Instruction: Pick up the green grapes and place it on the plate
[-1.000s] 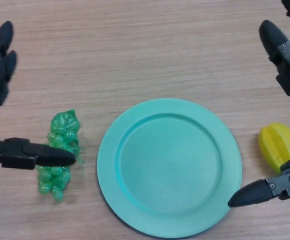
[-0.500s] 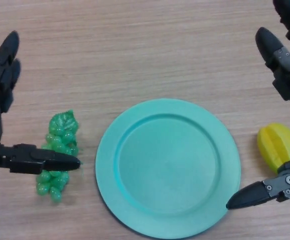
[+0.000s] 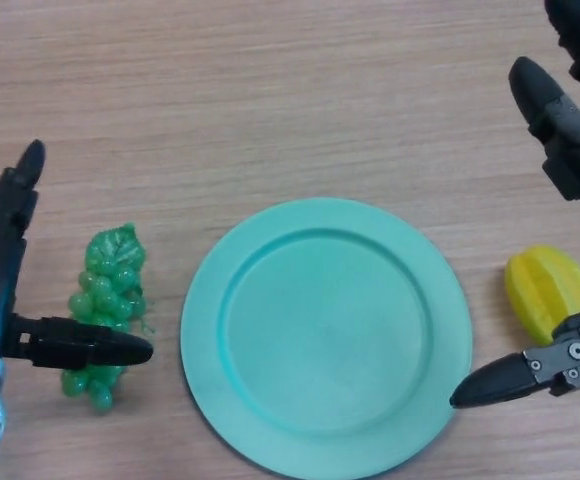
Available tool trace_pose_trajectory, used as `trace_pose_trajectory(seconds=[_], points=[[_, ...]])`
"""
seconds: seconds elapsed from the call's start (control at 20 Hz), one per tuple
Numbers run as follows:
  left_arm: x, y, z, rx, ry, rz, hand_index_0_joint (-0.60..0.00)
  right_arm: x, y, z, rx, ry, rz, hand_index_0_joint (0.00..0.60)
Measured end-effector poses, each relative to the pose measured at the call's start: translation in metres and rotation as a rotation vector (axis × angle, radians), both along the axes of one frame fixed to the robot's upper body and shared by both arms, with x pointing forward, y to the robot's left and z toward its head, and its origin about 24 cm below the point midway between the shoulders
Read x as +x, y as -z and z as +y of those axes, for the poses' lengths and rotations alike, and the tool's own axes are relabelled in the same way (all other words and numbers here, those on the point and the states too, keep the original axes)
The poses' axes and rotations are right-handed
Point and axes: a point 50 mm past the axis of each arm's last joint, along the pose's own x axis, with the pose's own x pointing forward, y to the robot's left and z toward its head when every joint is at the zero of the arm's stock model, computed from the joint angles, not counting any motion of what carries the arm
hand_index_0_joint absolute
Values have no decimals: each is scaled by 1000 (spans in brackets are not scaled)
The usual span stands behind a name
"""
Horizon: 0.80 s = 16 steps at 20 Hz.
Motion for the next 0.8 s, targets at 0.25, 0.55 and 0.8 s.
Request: trace_pose_trajectory(seconds=[0.25, 0.55, 0.8], points=[[-34, -86, -13, -204, 136, -347, 0, 6, -7, 1, -22, 8, 4, 0], [-66, -109, -42, -447, 346, -206, 0, 13, -17, 2, 16, 27, -3, 0], [-67, -99, -40, -413, 274, -205, 0, 13, -12, 2, 14, 38, 20, 0]])
